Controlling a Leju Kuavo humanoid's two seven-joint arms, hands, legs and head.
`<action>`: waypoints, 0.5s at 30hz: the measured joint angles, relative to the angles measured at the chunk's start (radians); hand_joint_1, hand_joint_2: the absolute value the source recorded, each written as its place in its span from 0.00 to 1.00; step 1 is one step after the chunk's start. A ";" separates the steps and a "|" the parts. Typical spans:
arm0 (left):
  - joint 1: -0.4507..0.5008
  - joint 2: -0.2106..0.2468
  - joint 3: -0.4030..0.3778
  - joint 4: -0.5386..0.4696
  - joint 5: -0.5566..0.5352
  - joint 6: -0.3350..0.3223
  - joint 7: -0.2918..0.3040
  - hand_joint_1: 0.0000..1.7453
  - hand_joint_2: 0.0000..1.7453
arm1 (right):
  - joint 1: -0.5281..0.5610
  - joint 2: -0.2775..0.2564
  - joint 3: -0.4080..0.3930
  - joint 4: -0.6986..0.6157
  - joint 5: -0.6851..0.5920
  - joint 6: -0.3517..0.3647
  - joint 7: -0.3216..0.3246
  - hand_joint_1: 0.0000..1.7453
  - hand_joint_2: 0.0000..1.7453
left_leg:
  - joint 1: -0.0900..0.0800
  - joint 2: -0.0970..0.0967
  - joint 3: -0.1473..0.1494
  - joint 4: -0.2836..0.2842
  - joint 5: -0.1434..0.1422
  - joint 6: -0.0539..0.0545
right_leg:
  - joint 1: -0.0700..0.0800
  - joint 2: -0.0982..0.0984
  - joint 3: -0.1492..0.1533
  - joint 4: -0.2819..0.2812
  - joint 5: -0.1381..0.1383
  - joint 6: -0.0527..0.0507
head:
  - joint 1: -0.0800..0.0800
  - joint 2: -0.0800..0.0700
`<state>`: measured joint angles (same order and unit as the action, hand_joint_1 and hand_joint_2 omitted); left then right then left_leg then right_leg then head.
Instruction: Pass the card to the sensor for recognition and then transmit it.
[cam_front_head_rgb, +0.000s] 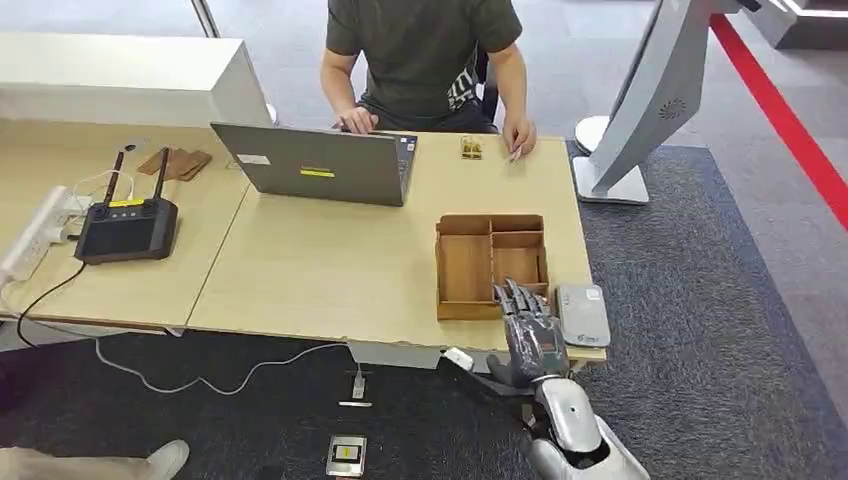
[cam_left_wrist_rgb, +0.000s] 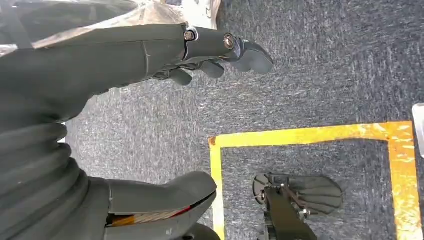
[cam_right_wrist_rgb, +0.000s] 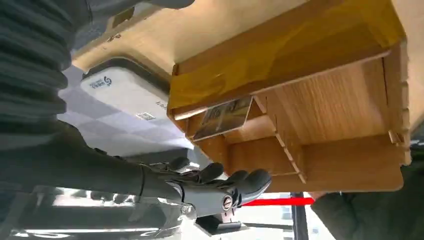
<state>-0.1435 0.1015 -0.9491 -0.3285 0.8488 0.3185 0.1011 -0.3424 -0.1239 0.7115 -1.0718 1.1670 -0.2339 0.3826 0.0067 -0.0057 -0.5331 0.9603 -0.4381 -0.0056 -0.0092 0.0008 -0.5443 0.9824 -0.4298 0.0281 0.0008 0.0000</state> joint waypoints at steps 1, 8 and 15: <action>-0.002 0.000 0.000 0.000 -0.005 -0.001 0.003 0.00 1.00 | -0.011 0.006 0.003 0.024 0.011 -0.001 0.002 0.00 1.00 | 0.000 0.000 0.000 0.000 0.000 0.000 | 0.000 0.000 0.000 0.000 0.000 0.000 | 0.000 0.000; -0.008 -0.003 -0.001 -0.003 -0.030 -0.012 0.018 0.00 1.00 | -0.087 0.044 0.022 0.147 0.050 0.003 0.016 0.00 1.00 | 0.000 0.000 0.000 0.000 0.000 0.000 | 0.000 0.000 0.000 0.000 0.000 0.000 | 0.000 0.000; -0.016 -0.005 -0.002 -0.005 -0.052 -0.019 0.027 0.00 1.00 | -0.151 0.048 0.025 0.220 0.049 0.031 0.037 0.00 1.00 | 0.000 0.000 0.000 0.000 0.000 0.000 | 0.000 0.000 0.000 0.000 0.001 0.001 | 0.000 0.000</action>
<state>-0.1592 0.0961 -0.9506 -0.3334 0.7969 0.2991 0.1286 -0.4938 -0.0759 0.7366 -0.8522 1.2158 -0.2029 0.4193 0.0067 -0.0059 -0.5330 0.9606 -0.4380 -0.0055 -0.0093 0.0008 -0.5445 0.9823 -0.4291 0.0288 0.0008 0.0000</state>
